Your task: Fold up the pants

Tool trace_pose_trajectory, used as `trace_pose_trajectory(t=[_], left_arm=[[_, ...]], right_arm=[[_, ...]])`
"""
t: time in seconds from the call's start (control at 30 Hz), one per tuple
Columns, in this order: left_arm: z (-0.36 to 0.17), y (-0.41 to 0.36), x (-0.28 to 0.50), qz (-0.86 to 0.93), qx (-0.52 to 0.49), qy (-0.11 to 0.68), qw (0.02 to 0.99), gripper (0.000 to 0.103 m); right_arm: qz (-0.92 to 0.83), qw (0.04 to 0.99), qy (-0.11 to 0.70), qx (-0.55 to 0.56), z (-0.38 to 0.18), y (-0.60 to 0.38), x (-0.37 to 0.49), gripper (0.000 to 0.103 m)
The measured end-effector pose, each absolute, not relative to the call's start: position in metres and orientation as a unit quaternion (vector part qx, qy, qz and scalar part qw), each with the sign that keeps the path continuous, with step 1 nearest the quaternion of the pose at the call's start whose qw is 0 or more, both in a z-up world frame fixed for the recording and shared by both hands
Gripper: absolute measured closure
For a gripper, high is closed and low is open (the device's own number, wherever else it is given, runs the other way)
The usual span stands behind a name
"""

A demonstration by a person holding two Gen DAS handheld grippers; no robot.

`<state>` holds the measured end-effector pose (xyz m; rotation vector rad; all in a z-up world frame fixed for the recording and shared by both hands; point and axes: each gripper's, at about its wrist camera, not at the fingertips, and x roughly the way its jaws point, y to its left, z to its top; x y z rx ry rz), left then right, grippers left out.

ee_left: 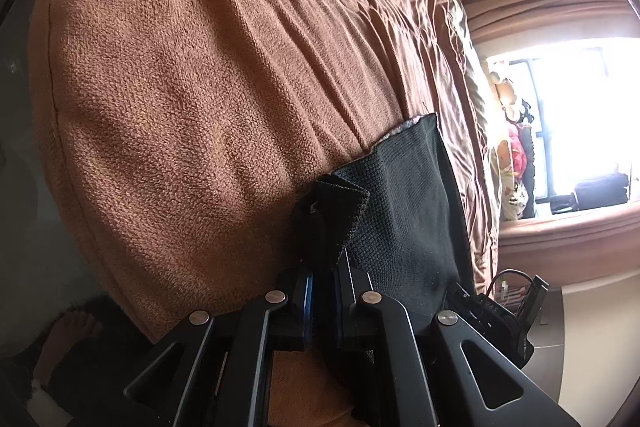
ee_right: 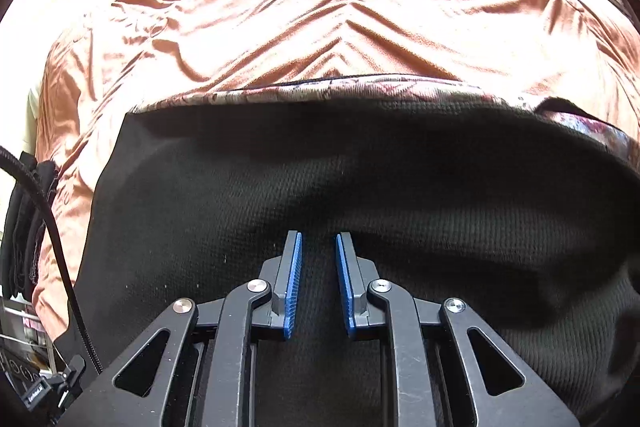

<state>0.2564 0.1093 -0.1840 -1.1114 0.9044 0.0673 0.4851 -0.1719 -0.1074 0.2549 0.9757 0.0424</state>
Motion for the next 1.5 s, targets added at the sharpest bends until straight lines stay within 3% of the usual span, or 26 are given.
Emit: trace_pose_trajectory(t=[0.73, 1.07, 1.5], left_arm=[[-0.197, 0.114, 0.265, 0.002, -0.502, 0.386, 0.774, 0.093], [-0.167, 0.11, 0.263, -0.011, -0.485, 0.374, 0.79, 0.097], [-0.1, 0.084, 0.284, -0.082, -0.446, 0.351, 0.819, 0.097]], right_arm=[[-0.005, 0.872, 0.476, 0.11, -0.106, -0.185, 0.541, 0.096], [0.047, 0.879, 0.456, 0.13, -0.082, -0.182, 0.466, 0.096], [0.066, 0.86, 0.473, 0.181, -0.108, -0.187, 0.38, 0.096]])
